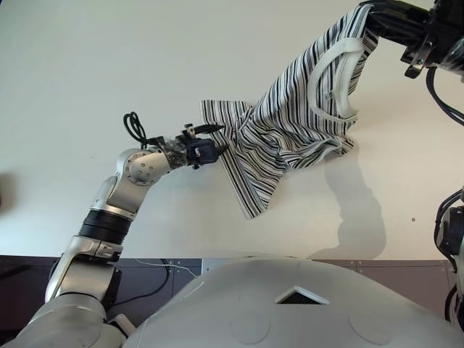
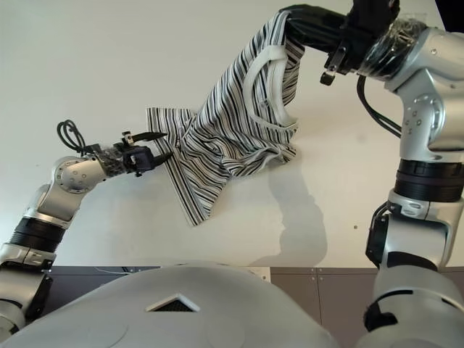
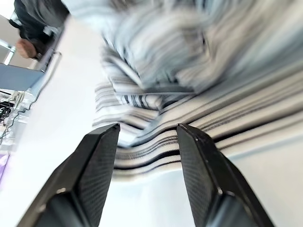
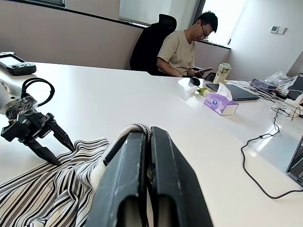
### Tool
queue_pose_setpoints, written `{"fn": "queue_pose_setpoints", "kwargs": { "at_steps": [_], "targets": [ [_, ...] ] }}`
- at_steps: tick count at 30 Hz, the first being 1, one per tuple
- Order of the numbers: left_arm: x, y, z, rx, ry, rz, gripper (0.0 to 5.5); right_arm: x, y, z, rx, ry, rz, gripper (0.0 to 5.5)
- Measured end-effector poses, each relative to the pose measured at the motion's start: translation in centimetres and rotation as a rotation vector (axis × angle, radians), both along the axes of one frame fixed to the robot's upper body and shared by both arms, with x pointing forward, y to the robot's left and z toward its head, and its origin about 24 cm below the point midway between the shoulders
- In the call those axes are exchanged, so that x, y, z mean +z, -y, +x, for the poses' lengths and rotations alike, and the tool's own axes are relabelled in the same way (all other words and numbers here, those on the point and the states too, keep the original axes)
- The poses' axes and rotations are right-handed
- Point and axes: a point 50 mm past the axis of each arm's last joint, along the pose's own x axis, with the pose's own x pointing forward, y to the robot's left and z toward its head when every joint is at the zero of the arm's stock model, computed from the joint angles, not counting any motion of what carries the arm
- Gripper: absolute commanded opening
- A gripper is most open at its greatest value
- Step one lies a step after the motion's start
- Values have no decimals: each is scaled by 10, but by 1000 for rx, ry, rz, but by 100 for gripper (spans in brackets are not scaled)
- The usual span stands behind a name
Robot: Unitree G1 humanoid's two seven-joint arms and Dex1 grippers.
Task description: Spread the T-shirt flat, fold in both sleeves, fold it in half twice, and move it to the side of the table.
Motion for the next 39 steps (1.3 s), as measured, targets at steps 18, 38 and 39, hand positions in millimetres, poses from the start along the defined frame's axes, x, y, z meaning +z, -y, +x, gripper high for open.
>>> {"fn": "queue_pose_setpoints", "kwargs": {
  "at_steps": [18,38,39],
  "targets": [
    [-6,95,-31,-319,-184,-67,226,-92,42,10,162,136,-799,11],
    [38,41,100,-77,365,145,226,-46,-51,-8,387,-165,-309,11],
    [42,45,95,-89,382,112,226,-47,-47,-7,375,-164,-324,11]
  ]
}}
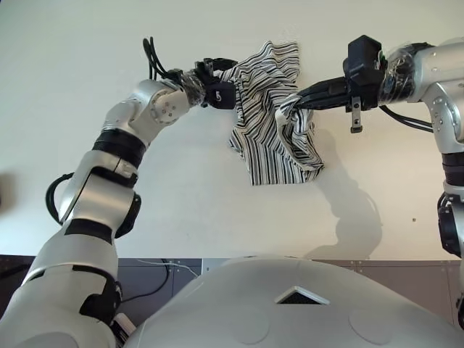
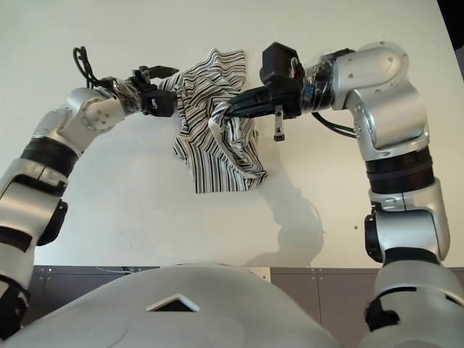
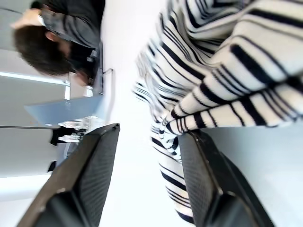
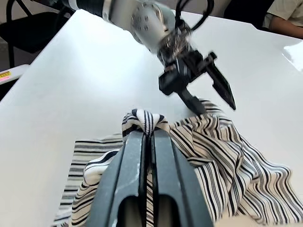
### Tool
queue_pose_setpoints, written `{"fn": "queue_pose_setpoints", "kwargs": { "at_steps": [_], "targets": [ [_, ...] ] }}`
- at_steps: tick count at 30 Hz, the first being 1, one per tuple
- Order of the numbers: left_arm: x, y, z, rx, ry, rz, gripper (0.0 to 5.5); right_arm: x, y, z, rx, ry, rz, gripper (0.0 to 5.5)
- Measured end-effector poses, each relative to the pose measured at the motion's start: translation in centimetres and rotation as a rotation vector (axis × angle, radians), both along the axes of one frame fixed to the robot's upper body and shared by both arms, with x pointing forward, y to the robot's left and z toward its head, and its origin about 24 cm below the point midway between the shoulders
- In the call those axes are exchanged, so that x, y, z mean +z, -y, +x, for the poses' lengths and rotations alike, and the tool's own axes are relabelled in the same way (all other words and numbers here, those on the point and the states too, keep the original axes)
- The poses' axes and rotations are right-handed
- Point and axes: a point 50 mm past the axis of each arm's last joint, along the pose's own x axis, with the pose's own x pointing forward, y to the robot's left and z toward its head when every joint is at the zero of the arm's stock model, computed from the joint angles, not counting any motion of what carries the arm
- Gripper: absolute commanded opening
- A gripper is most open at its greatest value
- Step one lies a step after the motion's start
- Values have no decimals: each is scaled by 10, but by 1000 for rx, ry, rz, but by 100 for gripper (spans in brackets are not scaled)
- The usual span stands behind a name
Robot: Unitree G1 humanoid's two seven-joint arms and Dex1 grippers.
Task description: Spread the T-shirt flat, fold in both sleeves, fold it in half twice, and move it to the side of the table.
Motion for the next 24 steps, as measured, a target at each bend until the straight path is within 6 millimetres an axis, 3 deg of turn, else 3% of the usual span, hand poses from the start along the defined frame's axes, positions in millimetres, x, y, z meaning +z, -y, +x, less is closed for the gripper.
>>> {"fn": "queue_pose_setpoints", "kwargs": {
  "at_steps": [5,8,12,18,22,24],
  "targets": [
    [-6,39,-66,-134,-130,-203,226,-10,25,-5,-43,10,-76,11],
    [-19,59,-119,-208,-319,-244,226,-9,48,-11,-63,49,-158,11],
    [-46,54,-128,-151,-469,-133,226,-5,49,-11,-54,78,-164,11],
    [-52,51,-120,-228,-382,-31,226,-7,58,-20,-34,135,-233,11],
    [-46,22,-122,-281,-346,67,226,-17,64,-34,19,228,-327,11],
    [-40,-2,-121,-291,-345,134,226,-22,61,-43,61,304,-361,11]
  ]
}}
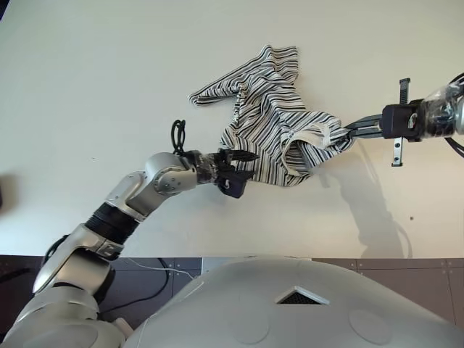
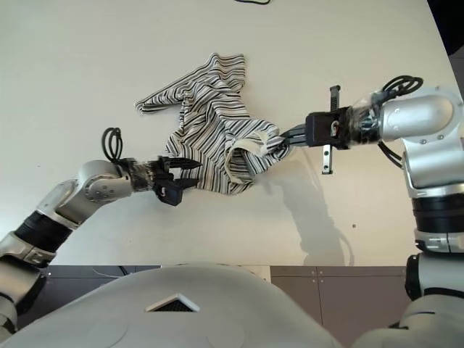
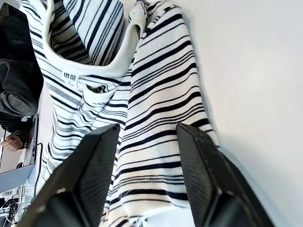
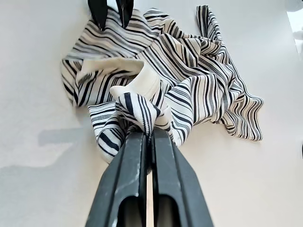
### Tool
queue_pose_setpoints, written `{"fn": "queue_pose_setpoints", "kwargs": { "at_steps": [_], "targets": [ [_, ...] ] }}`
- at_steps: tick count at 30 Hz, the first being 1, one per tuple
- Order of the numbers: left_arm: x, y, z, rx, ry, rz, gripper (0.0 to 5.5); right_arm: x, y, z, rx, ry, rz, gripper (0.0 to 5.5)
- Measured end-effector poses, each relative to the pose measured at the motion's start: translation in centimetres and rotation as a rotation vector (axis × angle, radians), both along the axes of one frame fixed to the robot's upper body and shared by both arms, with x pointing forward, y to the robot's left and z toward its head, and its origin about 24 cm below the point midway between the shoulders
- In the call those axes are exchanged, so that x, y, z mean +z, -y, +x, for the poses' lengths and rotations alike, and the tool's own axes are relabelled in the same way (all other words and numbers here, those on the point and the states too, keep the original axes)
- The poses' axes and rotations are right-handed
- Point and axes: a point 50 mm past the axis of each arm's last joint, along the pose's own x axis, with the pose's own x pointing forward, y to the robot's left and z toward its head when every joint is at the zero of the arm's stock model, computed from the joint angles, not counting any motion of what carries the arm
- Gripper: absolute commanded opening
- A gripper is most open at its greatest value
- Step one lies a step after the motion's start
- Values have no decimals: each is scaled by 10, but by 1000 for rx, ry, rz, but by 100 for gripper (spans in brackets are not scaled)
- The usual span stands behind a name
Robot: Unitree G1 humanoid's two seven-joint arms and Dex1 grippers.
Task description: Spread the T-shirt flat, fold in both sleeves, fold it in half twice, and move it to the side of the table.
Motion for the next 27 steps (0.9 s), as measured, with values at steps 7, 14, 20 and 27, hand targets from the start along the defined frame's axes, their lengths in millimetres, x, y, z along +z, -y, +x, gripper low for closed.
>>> {"fn": "queue_pose_setpoints", "kwargs": {
  "at_steps": [7,14,20,27],
  "targets": [
    [14,-85,26,173,5,221,226,23,-10,1,23,237,27,11],
    [22,-106,24,175,-86,259,226,20,-51,-26,173,93,170,11],
    [26,-108,25,160,-182,279,226,-34,-60,-58,138,-383,201,11],
    [30,-108,25,144,-220,319,226,-59,-75,-49,-20,-389,242,44]
  ]
}}
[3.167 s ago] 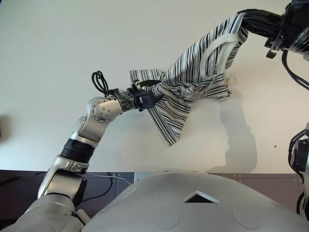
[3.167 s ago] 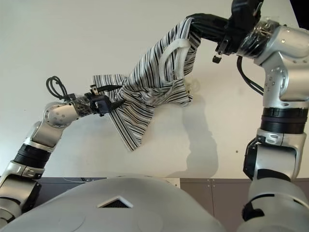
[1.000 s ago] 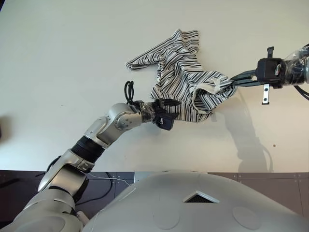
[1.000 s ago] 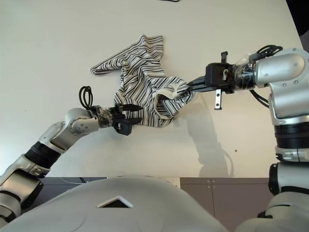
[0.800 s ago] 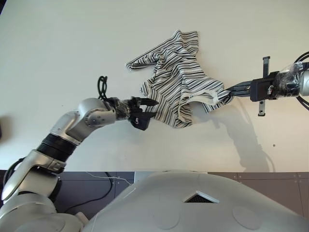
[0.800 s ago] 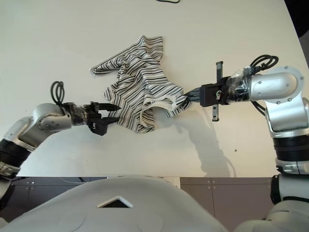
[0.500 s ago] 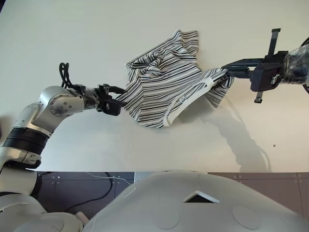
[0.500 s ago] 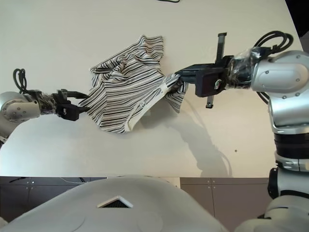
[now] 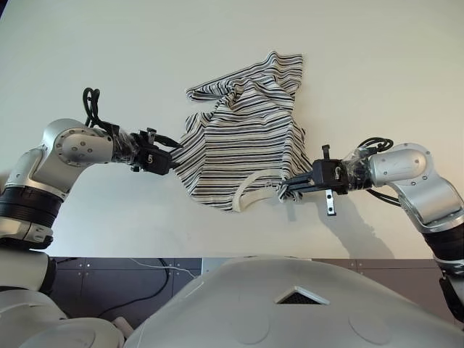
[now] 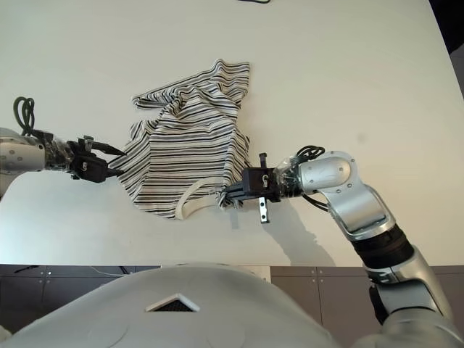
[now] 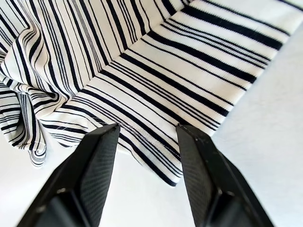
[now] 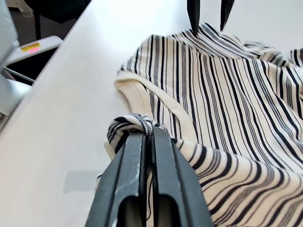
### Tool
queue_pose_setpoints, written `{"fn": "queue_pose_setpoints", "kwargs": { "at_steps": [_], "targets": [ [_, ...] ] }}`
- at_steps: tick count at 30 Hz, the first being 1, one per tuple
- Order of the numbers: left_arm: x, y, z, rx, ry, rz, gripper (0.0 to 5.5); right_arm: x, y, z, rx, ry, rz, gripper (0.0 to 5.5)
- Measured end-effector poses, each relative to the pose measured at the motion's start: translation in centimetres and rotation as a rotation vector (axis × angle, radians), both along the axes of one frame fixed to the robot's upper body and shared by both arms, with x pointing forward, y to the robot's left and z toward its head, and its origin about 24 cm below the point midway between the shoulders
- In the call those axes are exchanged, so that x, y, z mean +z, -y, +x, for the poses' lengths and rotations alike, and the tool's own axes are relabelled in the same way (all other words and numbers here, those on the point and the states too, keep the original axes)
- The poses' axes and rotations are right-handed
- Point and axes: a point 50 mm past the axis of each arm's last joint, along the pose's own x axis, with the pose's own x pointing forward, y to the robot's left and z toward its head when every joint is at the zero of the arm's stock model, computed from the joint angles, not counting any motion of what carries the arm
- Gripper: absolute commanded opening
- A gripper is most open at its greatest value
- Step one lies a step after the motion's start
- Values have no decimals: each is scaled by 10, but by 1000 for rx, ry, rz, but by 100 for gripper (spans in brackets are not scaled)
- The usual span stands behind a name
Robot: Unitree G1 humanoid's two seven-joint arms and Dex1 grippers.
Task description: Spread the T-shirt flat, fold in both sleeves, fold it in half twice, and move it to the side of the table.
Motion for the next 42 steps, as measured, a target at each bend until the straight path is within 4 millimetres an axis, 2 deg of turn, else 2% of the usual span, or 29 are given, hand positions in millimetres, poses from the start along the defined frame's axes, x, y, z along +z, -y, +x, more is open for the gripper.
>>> {"fn": "queue_pose_setpoints", "kwargs": {
  "at_steps": [2,5,7,10,12,14,18,23,33,38,42],
  "targets": [
    [1,-1,-6,-6,-27,6,226,1,5,0,-19,-18,-17,80],
    [1,-1,-9,-5,-40,17,226,12,18,-4,-18,-60,-29,86],
    [2,-2,-13,-6,-47,30,226,29,36,-5,-35,-124,3,86],
    [3,-8,-18,-14,-70,66,226,41,64,18,-206,-69,0,86],
    [4,-8,-18,-14,-75,73,226,31,72,25,-271,-11,-70,86],
    [5,-6,-18,-9,-82,81,226,8,71,25,-287,-9,-118,86],
    [6,-3,-15,-21,-97,101,226,-16,63,27,-306,-4,-125,86],
    [7,0,-12,-47,-103,123,226,-21,55,33,-305,14,-100,86],
    [6,2,-11,-56,-104,128,226,-29,40,26,-241,4,-108,86],
    [6,3,-11,-64,-102,132,226,-37,44,23,-202,39,-150,86],
    [6,2,-12,-84,-91,135,226,-36,65,17,-236,29,-182,86]
  ]
}}
